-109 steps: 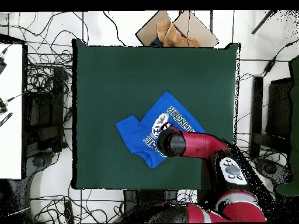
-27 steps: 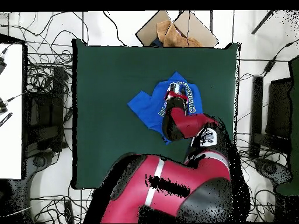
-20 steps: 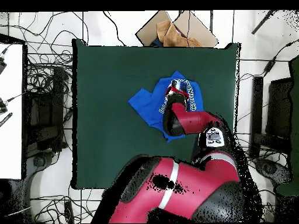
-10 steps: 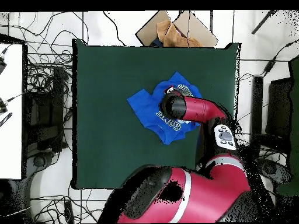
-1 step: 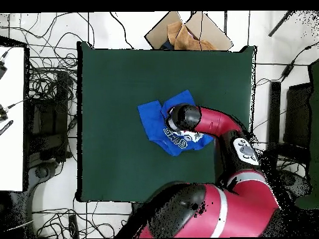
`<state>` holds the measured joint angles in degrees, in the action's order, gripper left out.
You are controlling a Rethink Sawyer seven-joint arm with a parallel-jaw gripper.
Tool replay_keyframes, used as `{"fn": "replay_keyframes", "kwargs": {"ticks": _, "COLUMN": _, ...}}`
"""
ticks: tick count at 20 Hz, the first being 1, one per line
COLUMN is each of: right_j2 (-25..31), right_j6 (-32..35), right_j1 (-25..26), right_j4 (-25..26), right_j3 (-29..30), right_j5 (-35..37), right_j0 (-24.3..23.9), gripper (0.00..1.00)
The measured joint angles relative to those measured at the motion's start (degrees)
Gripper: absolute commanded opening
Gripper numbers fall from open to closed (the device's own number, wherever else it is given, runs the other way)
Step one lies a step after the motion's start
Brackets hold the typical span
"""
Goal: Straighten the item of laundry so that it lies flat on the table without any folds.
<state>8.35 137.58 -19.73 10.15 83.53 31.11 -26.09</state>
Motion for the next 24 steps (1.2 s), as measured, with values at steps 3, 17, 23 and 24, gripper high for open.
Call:
{"fn": "replay_keyframes", "kwargs": {"ticks": 3, "right_j2": 0.76, "right_j6": 0.01, "right_j1": 0.08, "right_j4": -0.02, "right_j3": 0.34, "right_j5": -0.92, "right_j0": -1.01, "gripper": 1.00}}
{"fn": "replay_keyframes", "kwargs": {"ticks": 17, "right_j2": -4.35, "right_j6": 0.01, "right_j1": -0.12, "right_j4": 7.38, "right_j3": -1.29, "right_j5": -8.17, "right_j0": 6.01, "gripper": 1.00}}
{"fn": "replay_keyframes", "kwargs": {"ticks": 23, "right_j2": -9.01, "right_j6": 0.01, "right_j1": 0.69, "right_j4": 8.61, "right_j3": -1.84, "right_j5": -17.92, "right_j0": 10.38, "gripper": 1.00}}
{"fn": "replay_keyframes", "kwargs": {"ticks": 24, "right_j2": -9.55, "right_j6": 0.01, "right_j1": 0.96, "right_j4": 8.61, "right_j3": -1.83, "right_j5": -20.55, "right_j0": 10.81, "gripper": 1.00}}
